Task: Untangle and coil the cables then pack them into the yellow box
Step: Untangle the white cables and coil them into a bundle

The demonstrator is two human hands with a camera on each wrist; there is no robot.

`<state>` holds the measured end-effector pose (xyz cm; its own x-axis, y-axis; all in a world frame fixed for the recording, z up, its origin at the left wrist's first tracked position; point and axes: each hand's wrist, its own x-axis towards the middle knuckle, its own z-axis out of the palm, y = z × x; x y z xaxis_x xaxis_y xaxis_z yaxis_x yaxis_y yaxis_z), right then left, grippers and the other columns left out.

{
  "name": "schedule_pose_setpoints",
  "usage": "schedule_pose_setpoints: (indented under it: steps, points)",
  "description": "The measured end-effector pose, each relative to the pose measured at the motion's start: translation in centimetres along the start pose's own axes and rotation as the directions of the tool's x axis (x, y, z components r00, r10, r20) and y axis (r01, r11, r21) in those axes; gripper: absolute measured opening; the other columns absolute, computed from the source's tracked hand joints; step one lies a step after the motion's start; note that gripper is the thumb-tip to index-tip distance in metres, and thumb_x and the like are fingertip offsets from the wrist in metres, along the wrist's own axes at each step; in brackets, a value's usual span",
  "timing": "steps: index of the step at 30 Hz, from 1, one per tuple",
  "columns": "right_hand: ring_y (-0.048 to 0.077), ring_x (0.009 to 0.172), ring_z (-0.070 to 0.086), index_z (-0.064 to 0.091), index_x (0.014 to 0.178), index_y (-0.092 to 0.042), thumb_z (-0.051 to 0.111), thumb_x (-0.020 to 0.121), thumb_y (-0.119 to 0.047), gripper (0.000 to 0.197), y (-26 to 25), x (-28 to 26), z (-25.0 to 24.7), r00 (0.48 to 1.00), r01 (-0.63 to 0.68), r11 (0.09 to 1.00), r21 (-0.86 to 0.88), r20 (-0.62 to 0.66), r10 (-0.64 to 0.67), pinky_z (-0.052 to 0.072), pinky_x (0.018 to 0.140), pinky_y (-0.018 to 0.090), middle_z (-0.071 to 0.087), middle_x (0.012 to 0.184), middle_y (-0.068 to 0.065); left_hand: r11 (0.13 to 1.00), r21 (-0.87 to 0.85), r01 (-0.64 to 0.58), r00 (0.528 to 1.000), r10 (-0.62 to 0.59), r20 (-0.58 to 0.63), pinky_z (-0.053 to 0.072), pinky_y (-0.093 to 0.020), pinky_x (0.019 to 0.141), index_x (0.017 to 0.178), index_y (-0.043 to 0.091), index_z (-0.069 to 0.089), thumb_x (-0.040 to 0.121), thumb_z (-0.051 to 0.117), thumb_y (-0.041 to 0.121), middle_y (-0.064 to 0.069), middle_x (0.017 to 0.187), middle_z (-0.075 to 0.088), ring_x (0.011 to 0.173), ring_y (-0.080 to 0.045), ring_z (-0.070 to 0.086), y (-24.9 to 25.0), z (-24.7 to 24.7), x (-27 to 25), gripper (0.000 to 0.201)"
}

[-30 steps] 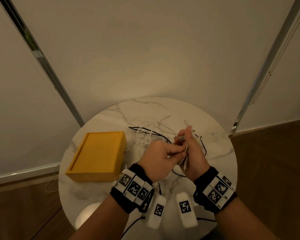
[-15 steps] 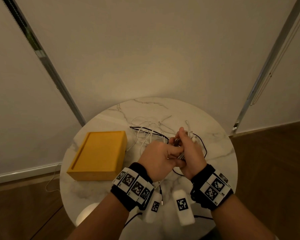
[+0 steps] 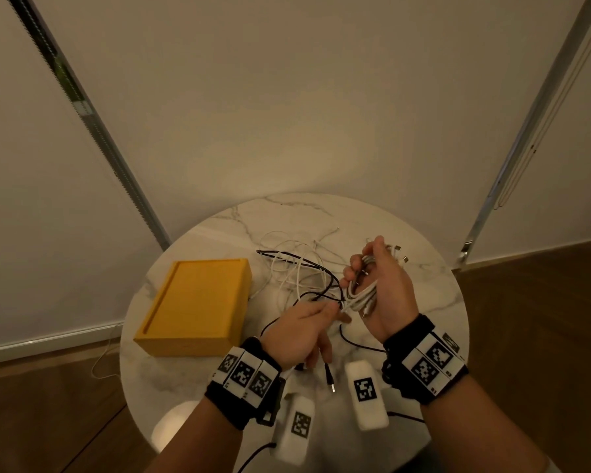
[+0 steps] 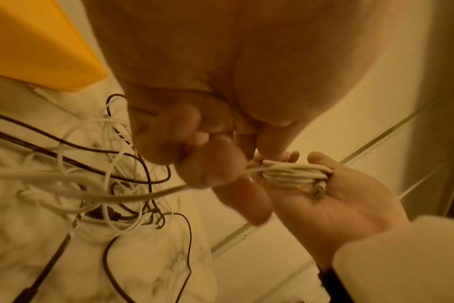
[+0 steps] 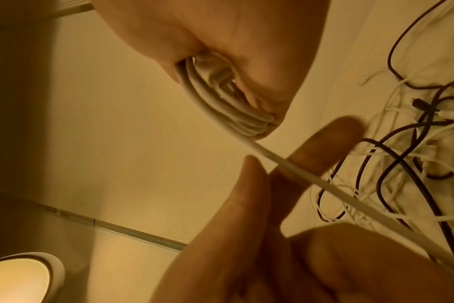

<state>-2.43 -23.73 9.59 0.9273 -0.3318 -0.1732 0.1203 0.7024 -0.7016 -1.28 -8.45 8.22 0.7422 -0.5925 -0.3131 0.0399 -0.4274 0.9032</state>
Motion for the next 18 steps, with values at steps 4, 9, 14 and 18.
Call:
schedule_pose_setpoints:
  steps: [4, 9, 14, 18]
  points:
    - [0.017, 0.059, 0.045, 0.054, 0.083, -0.016, 0.049, 0.102, -0.042, 0.032, 0.2, 0.1, -0.2, 0.999, -0.019, 1.000, 0.008, 0.033, 0.019, 0.040, 0.058, 0.031, 0.048, 0.070, 0.003, 0.998, -0.036, 0.050, 0.999, -0.050, -0.005, 0.043, -0.027, 0.050, 0.089, 0.012, 0.071, 0.101, 0.041, 0.053, -0.018, 0.077, 0.074, 0.055, -0.023, 0.063, -0.3, 0.5, 0.1, 0.052]
    - [0.020, 0.055, 0.043, 0.053, 0.085, -0.015, 0.048, 0.103, -0.042, 0.033, 0.1, 0.1, -0.9, 0.994, -0.092, 0.993, -0.075, 0.058, 0.097, 0.037, 0.054, 0.033, 0.048, 0.066, 0.005, 0.979, 0.064, -0.194, 0.947, 0.204, -0.246, 0.055, -0.033, 0.071, 0.095, 0.024, 0.076, 0.093, 0.061, 0.036, -0.001, 0.090, 0.076, 0.080, -0.011, 0.070, -0.7, 0.1, 0.8, 0.020]
    - [0.022, 0.055, 0.054, 0.060, 0.094, -0.009, 0.049, 0.103, -0.042, 0.036, 0.3, -0.1, -1.4, 0.981, -0.167, 0.955, -0.246, 0.053, 0.186, 0.047, 0.053, 0.030, 0.058, 0.070, 0.011, 0.881, 0.281, -0.380, 0.855, 0.450, -0.256, 0.049, -0.031, 0.102, 0.141, 0.034, 0.049, 0.096, 0.060, 0.033, 0.018, 0.135, 0.058, 0.125, 0.007, 0.050, -0.1, -0.7, 0.3, 0.046]
    - [0.042, 0.094, 0.067, 0.066, 0.115, 0.003, 0.051, 0.103, -0.042, 0.050, 1.2, -0.4, -1.3, 0.964, -0.180, 0.935, -0.305, 0.133, 0.229, 0.054, 0.087, 0.050, 0.067, 0.110, 0.032, 0.795, 0.440, -0.418, 0.862, 0.499, -0.084, 0.036, -0.023, 0.113, 0.155, 0.039, 0.020, 0.097, 0.059, 0.016, 0.012, 0.153, 0.042, 0.139, 0.001, 0.037, 0.4, -1.3, 0.4, 0.073]
